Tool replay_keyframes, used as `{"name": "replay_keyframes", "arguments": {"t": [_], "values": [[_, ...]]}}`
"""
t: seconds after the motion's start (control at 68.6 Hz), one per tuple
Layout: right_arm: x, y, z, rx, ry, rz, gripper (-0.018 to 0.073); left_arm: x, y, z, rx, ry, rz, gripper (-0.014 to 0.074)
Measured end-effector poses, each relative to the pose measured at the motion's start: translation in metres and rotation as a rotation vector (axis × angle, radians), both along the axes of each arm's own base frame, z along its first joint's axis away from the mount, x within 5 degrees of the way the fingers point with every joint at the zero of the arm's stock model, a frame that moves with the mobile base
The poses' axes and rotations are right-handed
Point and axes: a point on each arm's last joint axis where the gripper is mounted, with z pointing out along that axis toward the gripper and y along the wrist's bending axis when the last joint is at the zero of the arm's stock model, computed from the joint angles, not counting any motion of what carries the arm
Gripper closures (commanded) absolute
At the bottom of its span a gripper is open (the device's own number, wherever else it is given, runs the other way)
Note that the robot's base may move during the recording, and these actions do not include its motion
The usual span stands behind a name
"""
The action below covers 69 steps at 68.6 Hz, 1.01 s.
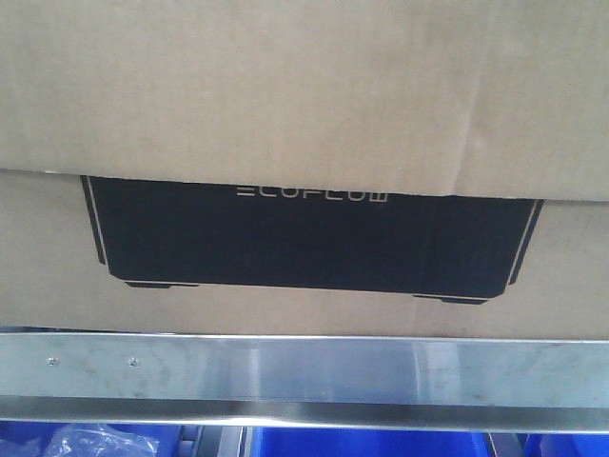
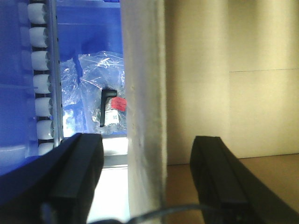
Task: Grab box from left shelf to table start
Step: 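Close both grippers on the box's side walls, then lift the box with both grippers and pull it off the shelf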
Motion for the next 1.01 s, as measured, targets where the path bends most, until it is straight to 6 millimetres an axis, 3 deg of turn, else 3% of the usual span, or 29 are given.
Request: {"name": "replay_keyframes", "arguments": {"t": [0.16, 0.306, 0.452, 0.642, 0.729, 1.006], "values": [[0.053, 0.000, 0.007, -0.002, 0.199, 0.008, -0.0046, 0.000, 0.000, 0.000, 0.000, 0.000, 0.000, 0.0281], [0.096, 0.001, -0.008, -0.001, 0.331, 0.011, -0.0033, 0.000, 0.000, 0.000, 0.000, 0.000, 0.000, 0.0281], [0.124, 0.000, -0.033, -0.001, 0.430, 0.011, 0.0131, 0.001, 0.000, 0.000, -0.002, -0.002, 0.001, 0.0323], [0.135, 0.003, -0.043, 0.021, 0.465, 0.020, 0.0514, 0.010, -0.003, -0.010, 0.010, 0.034, 0.002, 0.0554], [0.135, 0.003, -0.042, 0.027, 0.463, 0.022, 0.0502, 0.013, -0.005, -0.013, 0.006, 0.050, -0.001, 0.0702], [0.133, 0.004, -0.041, 0.032, 0.458, 0.025, 0.0501, 0.014, -0.005, -0.012, 0.016, 0.032, 0.001, 0.0688]]}}
